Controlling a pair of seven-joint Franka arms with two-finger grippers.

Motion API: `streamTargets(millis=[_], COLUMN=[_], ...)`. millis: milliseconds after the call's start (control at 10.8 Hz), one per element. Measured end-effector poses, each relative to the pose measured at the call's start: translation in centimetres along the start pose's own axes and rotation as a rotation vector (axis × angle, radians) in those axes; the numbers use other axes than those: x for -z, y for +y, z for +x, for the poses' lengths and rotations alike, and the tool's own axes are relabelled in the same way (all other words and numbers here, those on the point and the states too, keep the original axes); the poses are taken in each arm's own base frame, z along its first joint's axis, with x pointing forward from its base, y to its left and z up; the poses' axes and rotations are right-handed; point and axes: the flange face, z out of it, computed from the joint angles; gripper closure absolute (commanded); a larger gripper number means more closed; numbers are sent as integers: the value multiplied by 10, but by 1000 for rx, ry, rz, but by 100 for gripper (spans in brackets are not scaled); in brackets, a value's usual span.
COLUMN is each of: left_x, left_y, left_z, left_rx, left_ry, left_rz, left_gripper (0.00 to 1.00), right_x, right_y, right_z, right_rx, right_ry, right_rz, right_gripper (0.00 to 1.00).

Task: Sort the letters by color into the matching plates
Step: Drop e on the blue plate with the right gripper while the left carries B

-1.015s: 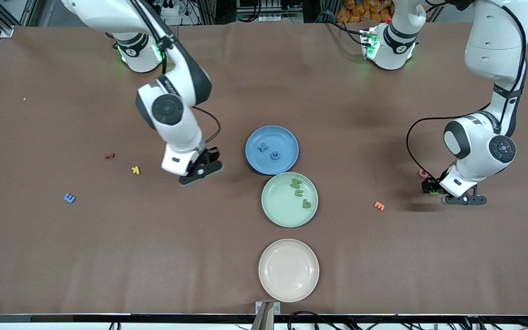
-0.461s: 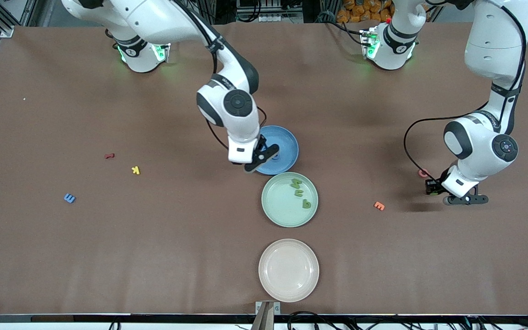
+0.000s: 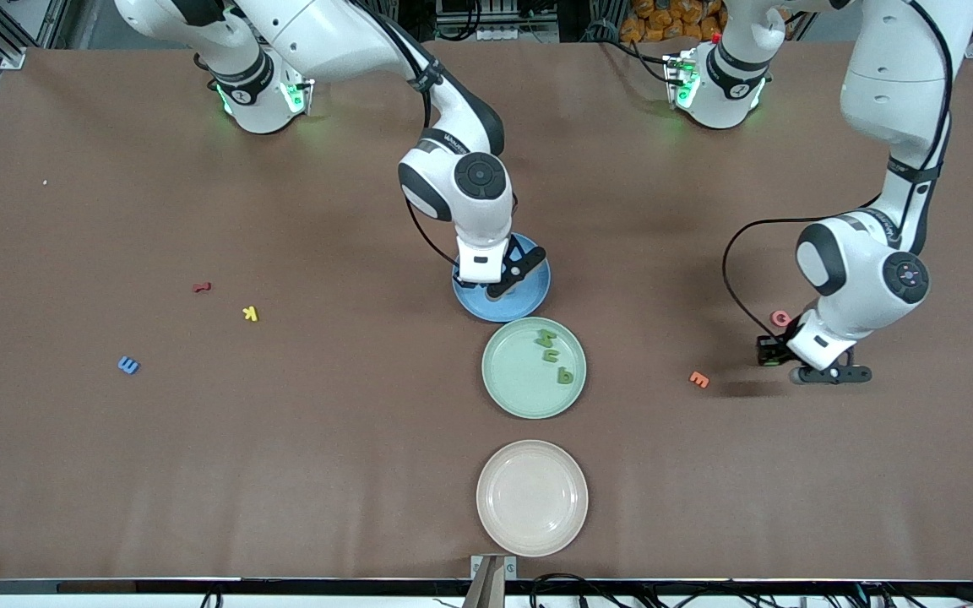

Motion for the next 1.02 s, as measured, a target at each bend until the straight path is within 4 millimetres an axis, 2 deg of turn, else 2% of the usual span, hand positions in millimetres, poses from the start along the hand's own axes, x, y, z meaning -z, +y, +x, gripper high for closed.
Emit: streamTargets(millis=[185, 554, 646, 738, 830, 1015], left_x=[13, 34, 38, 39, 41, 49], left_y=[57, 124, 149, 178, 211, 272], left_z=[3, 7, 6, 1, -7, -22], left_rx=[45, 92, 124, 164, 200, 275], left_ry=[-11, -25, -22, -25, -27, -25], left_rz=[-27, -57, -64, -71, -77, -98], left_gripper=[100, 100, 100, 100, 100, 100], right_x=[-3, -4, -4, -4, -4, -1], right_y=[-1, 3, 7, 19, 40, 93], right_z=[-1, 1, 1, 3, 5, 7], right_rx=[-49, -77, -69, -50, -32, -21], right_ry=[-6, -5, -5, -5, -6, -18], right_rz=[-1, -5, -8, -14, -18, -22], right_gripper=[0, 0, 0, 0, 0, 0])
